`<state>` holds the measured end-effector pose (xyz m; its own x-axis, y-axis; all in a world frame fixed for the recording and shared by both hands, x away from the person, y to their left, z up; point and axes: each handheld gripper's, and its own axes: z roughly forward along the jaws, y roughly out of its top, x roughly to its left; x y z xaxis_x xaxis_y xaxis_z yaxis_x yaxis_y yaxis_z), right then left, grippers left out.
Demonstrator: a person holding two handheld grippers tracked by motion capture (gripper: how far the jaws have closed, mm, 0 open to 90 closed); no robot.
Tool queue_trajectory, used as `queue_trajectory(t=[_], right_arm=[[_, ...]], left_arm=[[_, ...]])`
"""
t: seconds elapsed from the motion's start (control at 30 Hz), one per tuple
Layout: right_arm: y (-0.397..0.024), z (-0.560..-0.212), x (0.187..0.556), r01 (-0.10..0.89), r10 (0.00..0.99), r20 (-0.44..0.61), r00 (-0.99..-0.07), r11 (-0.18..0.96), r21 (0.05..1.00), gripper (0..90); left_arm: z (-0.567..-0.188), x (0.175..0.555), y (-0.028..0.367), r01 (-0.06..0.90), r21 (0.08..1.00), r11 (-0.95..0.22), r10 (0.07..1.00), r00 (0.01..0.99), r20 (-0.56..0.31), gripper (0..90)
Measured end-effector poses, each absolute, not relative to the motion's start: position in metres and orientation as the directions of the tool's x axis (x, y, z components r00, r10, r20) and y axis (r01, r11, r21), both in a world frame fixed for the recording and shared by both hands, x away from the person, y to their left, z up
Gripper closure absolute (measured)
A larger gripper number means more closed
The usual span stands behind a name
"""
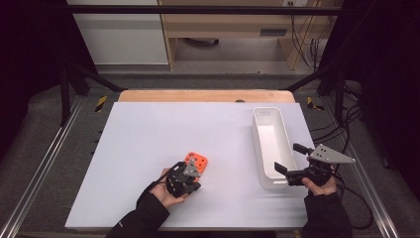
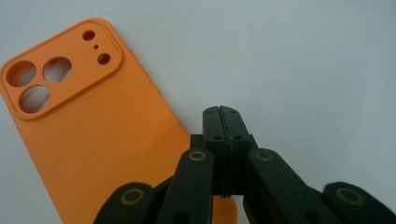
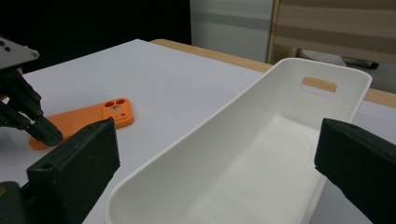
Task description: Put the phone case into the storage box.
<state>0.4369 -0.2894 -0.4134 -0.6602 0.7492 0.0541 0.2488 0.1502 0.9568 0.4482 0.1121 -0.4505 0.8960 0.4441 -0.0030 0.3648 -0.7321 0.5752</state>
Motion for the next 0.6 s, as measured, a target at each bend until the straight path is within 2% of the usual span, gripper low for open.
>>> queue_trajectory(t=[0.2, 0.3, 0.33, 0.47, 0.6], right_arm=[[-0.289, -0.413, 0.437, 0.248, 0.749, 0.054, -0.66, 0.15, 0.957, 0.5], [-0.29, -0.413, 0.437, 0.25, 0.75, 0.055, -0.659, 0.149, 0.957, 0.5], [-0.29, -0.413, 0.437, 0.249, 0.75, 0.054, -0.659, 0.15, 0.957, 0.5], [-0.29, -0.413, 0.437, 0.249, 0.75, 0.054, -0.659, 0.15, 0.957, 0.5], [-0.29, -0.413, 0.437, 0.249, 0.75, 0.055, -0.659, 0.148, 0.957, 0.5]], left_arm=[[-0.437, 0.448, 0.119, 0.368, 0.624, -0.689, 0.459, 0.888, -0.017, 89.4], [-0.429, 0.449, 0.126, 0.377, 0.652, -0.658, 0.477, 0.878, -0.027, 85.6], [-0.427, 0.449, 0.128, 0.38, 0.661, -0.647, 0.486, 0.873, -0.026, 80.8], [-0.418, 0.451, 0.136, 0.389, 0.698, -0.602, 0.52, 0.854, -0.027, 74.5], [-0.409, 0.452, 0.144, 0.388, 0.728, -0.566, 0.554, 0.832, -0.012, 62.7]])
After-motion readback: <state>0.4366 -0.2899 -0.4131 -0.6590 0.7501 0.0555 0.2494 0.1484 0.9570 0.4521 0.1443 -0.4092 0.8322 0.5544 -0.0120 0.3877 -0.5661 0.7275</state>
